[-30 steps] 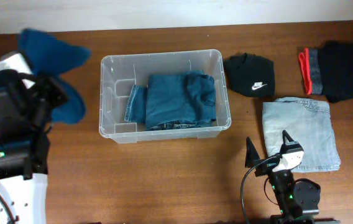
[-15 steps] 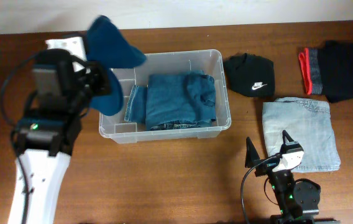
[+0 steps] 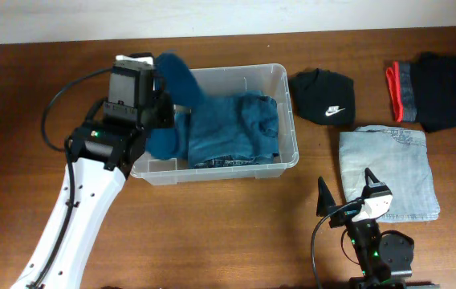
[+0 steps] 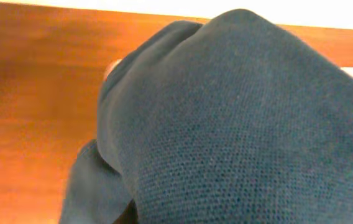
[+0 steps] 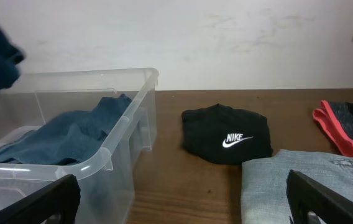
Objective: Pack container
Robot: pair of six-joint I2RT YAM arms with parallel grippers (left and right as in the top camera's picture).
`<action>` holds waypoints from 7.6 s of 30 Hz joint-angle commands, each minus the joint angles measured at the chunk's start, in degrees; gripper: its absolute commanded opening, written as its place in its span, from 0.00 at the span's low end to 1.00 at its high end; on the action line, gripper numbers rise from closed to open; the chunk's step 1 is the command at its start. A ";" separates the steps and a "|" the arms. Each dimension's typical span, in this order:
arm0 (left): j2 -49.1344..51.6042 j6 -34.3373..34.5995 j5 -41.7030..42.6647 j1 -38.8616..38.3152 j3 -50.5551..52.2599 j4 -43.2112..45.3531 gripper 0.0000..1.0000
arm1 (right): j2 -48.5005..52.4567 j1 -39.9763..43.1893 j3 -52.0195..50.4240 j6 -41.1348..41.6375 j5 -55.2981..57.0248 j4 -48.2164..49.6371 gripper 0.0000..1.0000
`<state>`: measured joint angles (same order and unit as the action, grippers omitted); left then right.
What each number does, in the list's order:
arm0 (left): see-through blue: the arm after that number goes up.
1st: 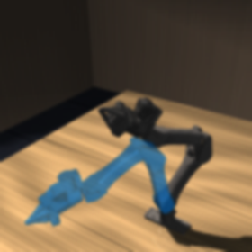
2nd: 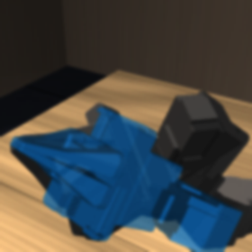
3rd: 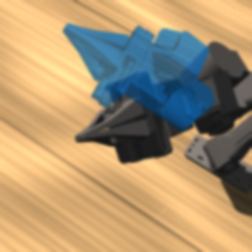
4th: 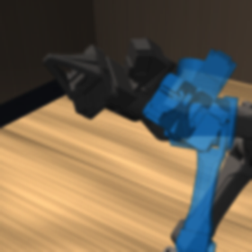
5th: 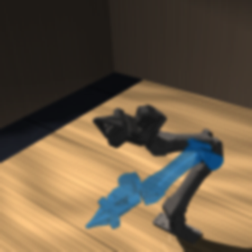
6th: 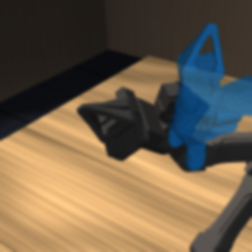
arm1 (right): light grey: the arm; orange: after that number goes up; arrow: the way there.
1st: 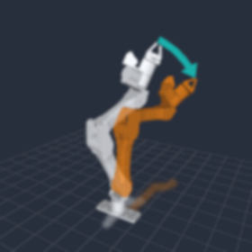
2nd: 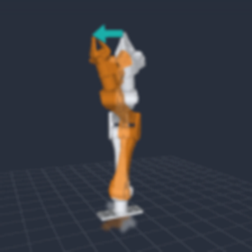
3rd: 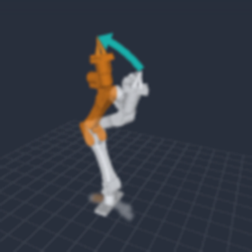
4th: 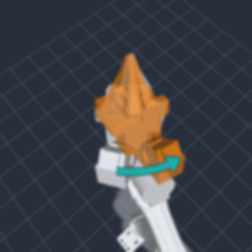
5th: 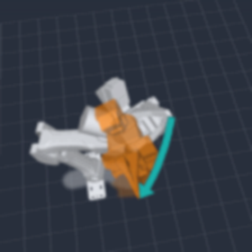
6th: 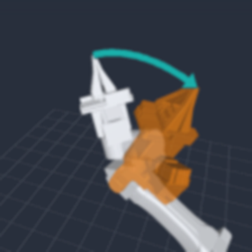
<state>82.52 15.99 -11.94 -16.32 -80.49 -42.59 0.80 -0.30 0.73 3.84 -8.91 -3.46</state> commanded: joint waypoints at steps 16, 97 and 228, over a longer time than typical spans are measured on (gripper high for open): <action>3.56 2.62 -5.66 -1.57 -1.86 -1.66 0.17 | -0.44 0.37 -0.42 -0.44 0.55 -0.22 0.98; 25.81 -2.43 27.56 -10.62 -14.62 0.63 0.01 | -0.44 0.37 -0.42 -0.44 0.52 -0.20 0.98; 14.45 1.31 10.47 39.10 -28.28 -26.51 0.99 | -0.44 0.35 -0.42 4.31 -2.97 -0.09 0.98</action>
<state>96.33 16.75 -0.97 22.63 -109.30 -69.21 0.80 -0.30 0.73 4.67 -9.50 -3.44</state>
